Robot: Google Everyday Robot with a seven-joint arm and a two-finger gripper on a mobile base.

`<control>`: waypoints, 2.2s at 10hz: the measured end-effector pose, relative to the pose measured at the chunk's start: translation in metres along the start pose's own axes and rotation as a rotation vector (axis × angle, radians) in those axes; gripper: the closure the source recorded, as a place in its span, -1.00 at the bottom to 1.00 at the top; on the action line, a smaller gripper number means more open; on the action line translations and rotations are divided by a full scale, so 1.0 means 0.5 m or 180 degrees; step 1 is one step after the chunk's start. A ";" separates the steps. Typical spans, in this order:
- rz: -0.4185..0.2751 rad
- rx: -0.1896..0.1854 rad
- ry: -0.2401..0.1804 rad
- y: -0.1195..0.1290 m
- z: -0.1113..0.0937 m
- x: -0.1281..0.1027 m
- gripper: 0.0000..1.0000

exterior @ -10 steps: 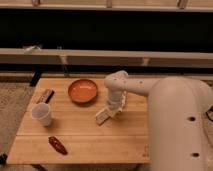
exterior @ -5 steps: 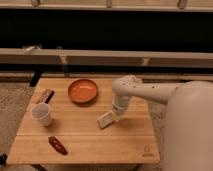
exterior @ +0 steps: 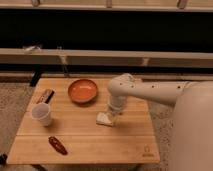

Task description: Wipe the white sponge on the table

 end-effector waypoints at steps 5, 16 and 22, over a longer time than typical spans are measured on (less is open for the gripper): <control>-0.0109 0.0037 0.0021 -0.022 0.017 0.040 0.13; 0.0075 -0.0059 -0.0043 0.045 0.047 0.041 -0.60; 0.0122 -0.0090 -0.0061 0.069 0.047 0.040 -0.60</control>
